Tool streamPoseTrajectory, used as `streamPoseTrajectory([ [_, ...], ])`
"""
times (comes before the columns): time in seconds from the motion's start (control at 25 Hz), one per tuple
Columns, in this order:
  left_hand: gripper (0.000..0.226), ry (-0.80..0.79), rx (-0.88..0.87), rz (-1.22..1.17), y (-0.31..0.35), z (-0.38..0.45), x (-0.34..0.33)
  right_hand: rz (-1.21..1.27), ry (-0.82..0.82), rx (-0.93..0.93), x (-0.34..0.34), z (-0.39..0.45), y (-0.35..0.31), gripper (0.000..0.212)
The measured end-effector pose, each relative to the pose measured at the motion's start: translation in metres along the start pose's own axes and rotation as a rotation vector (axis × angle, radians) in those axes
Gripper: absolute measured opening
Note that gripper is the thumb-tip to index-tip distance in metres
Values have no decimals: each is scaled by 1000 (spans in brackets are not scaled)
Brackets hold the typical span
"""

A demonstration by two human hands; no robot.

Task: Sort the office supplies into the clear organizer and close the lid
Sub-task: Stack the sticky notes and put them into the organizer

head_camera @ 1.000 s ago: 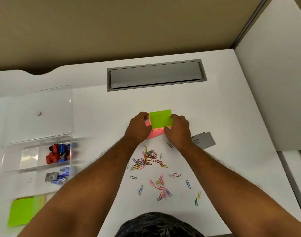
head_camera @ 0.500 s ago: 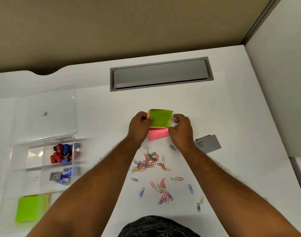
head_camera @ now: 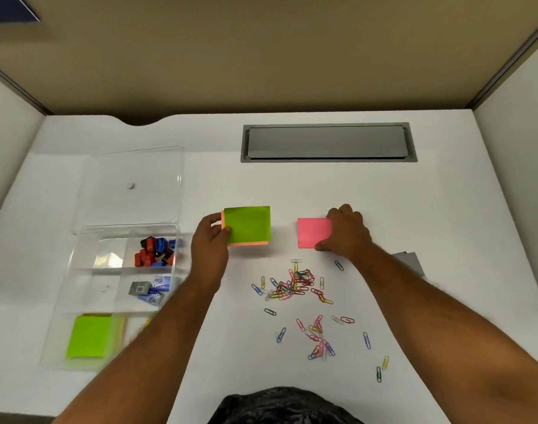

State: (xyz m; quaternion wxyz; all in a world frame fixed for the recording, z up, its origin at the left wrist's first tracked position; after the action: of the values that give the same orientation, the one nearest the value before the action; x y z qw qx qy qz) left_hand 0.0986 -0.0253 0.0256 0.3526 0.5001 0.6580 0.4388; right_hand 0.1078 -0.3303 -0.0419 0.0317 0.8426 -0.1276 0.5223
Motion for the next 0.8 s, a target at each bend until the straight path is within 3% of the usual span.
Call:
streamPoseTrajectory([
  [0.16,50,10,-59,-67,15,-9,75,330,81,-24,-2,-7,-14,23],
  [0.28,49,33,-79,-82,21,-14,139,714,20,-54,1,-35,-49,23],
  [0.44,24,94,-93,12,23,-12,227,1002,-119,89,16,-87,-133,18],
  [0.6,10,-42,-80,173,32,-1,319,1091,-209,204,10,-137,-240,16],
  [0.8,18,-134,-43,417,30,4,400,1080,-329,169,-20,-177,-333,13],
])
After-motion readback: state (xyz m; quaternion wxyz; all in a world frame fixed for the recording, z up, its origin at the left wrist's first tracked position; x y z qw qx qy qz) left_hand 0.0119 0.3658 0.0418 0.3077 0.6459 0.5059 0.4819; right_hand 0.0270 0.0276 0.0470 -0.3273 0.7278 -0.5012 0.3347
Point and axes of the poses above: each hand's wrist, its own z-axis towards the middle knuckle, its own x-axis out of the back of the hand, y = z × x, the point moved 3 cm from there along z, towards the middle knuckle, and after that the axes turned 14 degrees about -z, right-handed, at the moved point
